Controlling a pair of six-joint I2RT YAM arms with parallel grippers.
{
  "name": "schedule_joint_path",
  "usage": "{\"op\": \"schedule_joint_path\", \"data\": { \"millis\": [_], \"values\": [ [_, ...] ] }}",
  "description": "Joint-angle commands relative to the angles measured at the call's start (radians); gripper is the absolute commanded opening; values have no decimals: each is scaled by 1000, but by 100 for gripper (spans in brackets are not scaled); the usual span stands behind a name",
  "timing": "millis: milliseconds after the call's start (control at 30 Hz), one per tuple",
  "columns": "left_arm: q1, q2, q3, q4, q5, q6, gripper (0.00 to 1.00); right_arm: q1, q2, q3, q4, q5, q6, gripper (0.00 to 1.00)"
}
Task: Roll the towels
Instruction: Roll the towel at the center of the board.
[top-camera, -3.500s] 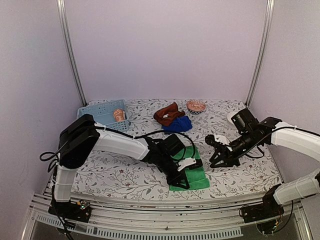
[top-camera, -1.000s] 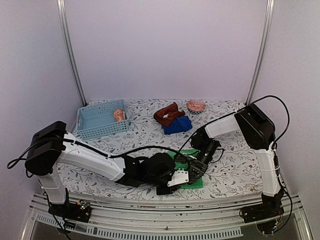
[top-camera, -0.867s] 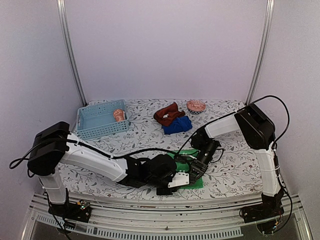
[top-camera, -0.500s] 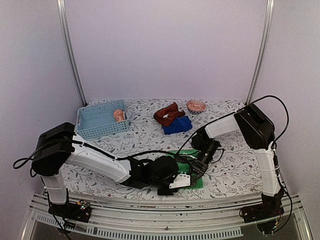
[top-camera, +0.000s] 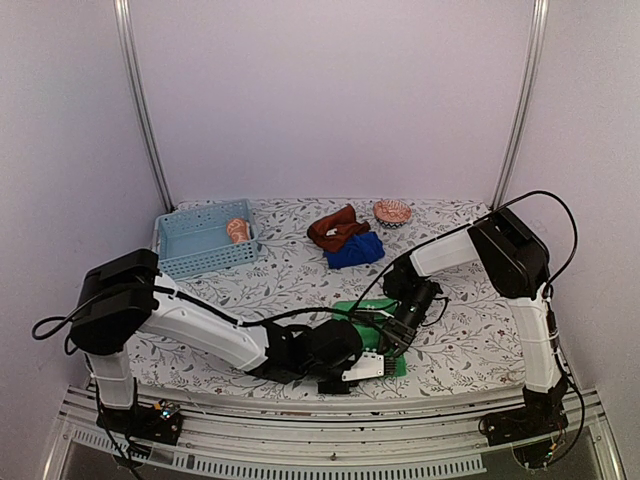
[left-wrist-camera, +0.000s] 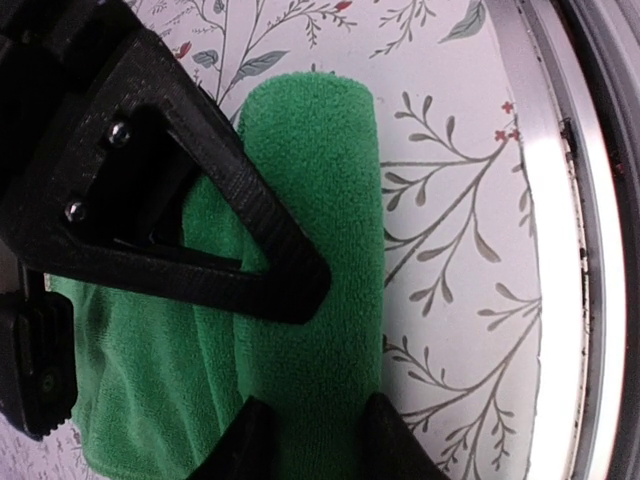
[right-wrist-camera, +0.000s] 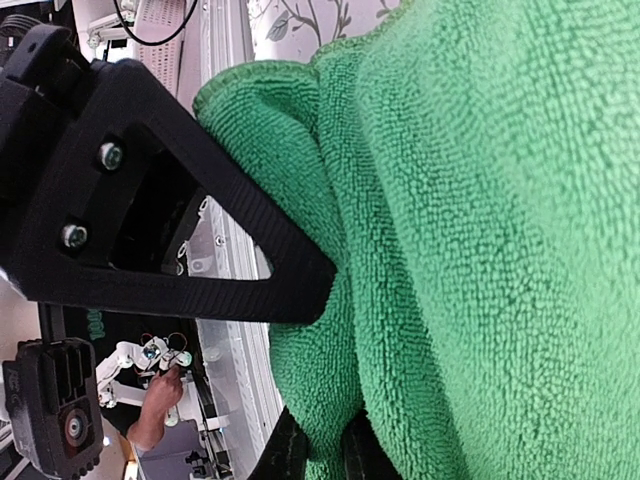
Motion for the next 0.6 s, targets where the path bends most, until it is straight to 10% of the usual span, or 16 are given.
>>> {"op": "schedule_joint_path", "data": {
  "millis": [0,567],
  "values": [
    [-34,96,-8,-94,12,-15,27,-5,38,-7,68,76,-13,10],
    [11,62,99,-363,268,-200,3,-193,-578,-92,100,139,19,34]
  ]
}}
